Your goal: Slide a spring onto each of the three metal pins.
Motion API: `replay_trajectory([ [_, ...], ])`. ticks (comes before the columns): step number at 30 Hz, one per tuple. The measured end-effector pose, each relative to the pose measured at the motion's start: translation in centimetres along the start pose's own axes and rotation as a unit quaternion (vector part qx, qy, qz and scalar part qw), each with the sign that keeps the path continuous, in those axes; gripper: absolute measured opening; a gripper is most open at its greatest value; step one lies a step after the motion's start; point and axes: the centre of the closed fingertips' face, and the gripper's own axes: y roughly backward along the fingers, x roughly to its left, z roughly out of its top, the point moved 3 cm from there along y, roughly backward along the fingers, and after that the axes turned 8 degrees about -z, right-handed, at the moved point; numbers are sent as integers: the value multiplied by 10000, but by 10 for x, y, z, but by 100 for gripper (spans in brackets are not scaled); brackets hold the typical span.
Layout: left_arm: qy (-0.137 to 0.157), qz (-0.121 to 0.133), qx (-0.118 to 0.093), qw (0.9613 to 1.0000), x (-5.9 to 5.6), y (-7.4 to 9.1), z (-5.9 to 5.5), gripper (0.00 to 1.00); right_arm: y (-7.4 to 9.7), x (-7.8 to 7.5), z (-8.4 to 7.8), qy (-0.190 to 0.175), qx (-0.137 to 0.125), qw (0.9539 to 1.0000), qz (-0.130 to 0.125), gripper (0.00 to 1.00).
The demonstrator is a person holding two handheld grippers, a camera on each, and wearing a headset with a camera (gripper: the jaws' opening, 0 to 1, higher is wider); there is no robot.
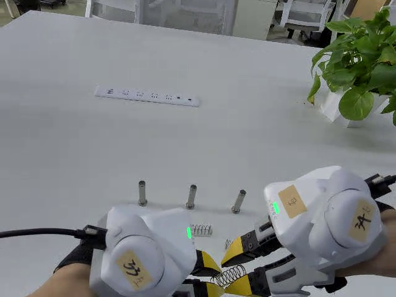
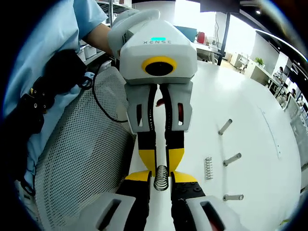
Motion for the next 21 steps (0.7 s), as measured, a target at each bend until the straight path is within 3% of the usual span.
replay_trajectory([
  [14, -28, -17, -16, 10000, -2, 0, 0, 6, -2, 1, -2, 70, 40, 10000, 1, 8],
  [21, -65, 14, -69, 10000, -1, 1, 2, 6, 0, 0, 2, 140, -63, 9999, -32, 8],
])
